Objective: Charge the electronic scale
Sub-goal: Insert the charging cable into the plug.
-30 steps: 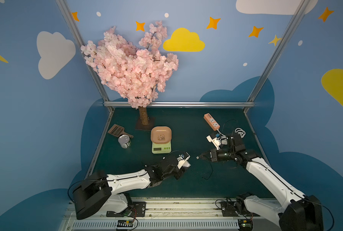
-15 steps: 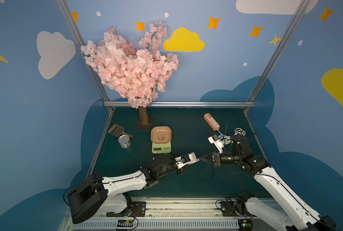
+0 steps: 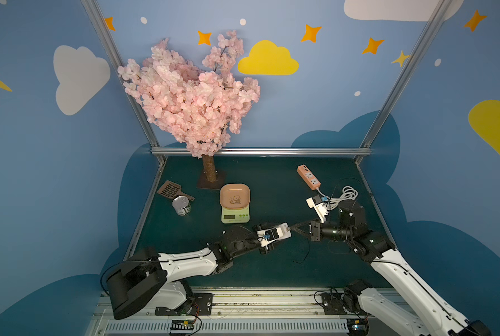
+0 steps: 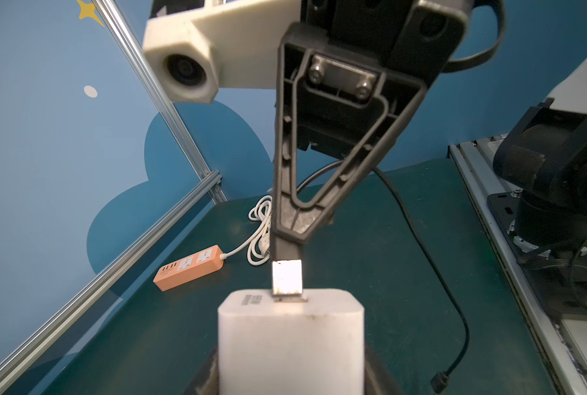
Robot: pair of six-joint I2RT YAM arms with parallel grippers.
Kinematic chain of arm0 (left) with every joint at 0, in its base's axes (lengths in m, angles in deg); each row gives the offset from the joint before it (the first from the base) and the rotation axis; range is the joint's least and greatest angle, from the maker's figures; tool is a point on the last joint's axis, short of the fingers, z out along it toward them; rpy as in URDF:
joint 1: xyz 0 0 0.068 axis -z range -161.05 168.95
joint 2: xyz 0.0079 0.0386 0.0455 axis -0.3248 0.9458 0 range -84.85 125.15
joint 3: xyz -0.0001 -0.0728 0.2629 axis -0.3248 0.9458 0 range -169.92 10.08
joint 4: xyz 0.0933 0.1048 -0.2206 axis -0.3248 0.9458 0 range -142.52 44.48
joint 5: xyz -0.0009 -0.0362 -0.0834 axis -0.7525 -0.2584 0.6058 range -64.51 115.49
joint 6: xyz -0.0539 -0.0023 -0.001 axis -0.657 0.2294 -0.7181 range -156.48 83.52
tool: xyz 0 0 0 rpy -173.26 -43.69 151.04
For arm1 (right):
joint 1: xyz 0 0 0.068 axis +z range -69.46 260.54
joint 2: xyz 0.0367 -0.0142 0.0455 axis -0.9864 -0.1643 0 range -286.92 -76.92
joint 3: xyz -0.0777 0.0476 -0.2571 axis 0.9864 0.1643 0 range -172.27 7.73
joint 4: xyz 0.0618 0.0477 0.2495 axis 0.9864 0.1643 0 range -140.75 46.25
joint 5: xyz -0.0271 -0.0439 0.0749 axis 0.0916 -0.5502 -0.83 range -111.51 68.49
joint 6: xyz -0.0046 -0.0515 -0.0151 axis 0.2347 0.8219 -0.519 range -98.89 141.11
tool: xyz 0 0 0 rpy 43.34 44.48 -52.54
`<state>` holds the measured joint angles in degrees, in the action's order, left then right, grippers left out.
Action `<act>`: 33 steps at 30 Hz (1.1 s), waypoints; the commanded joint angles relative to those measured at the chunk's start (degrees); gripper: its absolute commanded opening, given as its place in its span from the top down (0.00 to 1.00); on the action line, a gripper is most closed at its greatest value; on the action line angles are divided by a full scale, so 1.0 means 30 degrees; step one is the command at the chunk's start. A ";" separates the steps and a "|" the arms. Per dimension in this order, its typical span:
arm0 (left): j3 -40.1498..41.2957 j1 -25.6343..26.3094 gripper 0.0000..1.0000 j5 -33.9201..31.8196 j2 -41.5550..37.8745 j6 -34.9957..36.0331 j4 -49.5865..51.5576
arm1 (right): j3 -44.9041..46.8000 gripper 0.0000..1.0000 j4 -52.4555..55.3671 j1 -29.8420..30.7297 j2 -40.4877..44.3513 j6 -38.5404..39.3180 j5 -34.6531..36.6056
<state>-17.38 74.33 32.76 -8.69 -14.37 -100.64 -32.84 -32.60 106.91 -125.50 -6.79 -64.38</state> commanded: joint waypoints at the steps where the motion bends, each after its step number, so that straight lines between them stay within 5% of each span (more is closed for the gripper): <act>1: -0.0218 -0.0030 0.70 0.0289 0.0202 0.0189 -0.1090 | 0.0342 1.00 -0.1282 0.0112 0.0255 -0.0595 0.0422; 16: -0.0838 0.0141 0.76 -0.2636 -0.0165 0.0713 0.0189 | 0.0149 1.00 -0.0779 0.0200 -0.0166 -0.0707 0.0308; 33: -0.0799 0.0174 0.75 -0.2136 -0.0111 0.1180 0.0599 | -0.0272 1.00 -0.1687 0.0665 -0.1009 -0.1711 0.0709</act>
<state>-18.34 74.61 25.52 -8.37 -11.13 -97.99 -32.12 -36.36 108.42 -128.27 -11.27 -62.85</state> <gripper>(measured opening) 0.507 0.081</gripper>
